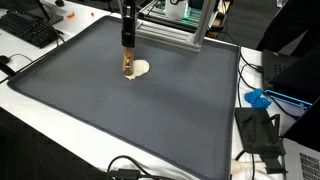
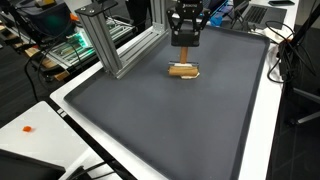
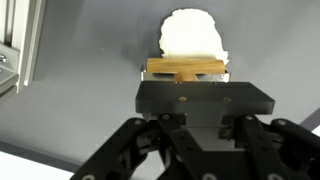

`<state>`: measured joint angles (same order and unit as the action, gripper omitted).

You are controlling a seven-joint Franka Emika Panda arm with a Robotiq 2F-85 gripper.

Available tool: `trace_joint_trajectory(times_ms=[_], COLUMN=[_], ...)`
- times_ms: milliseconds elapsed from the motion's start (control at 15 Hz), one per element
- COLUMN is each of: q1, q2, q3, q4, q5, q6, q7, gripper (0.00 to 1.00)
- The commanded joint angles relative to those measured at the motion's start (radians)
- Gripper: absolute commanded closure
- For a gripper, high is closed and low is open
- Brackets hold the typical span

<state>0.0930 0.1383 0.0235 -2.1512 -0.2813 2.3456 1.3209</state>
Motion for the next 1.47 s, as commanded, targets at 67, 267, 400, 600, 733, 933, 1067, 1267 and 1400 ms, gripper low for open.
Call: trace_joint_trajectory(times_ms=[67,267,400,600,733,933,1067,1267,1400], q1=[0.003,0.005,0.007,0.012,0.016,0.024,0.028,0.032,0.030], q2=[0.024,0.024,0.025,0.028,0.030,0.031,0.031,0.027,0.019], q3=[0.001,0.013,0.020,0.030,0.037,0.048,0.053,0.060,0.063], q4=[0.000,0.007,0.010,0.016,0.017,0.016,0.018,0.018,0.016], q5=[0.064,0.125,0.162,0.204,0.223,0.250,0.267,0.283,0.283], q6=[-0.007,-0.032,-0.047,-0.071,-0.088,-0.110,-0.126,-0.129,-0.114], q7=[0.007,-0.023,-0.047,-0.069,-0.080,-0.091,-0.101,-0.131,-0.181], gripper=[0.78,0.78,0.78,0.78,0.78,0.78,0.78,0.78,0.78])
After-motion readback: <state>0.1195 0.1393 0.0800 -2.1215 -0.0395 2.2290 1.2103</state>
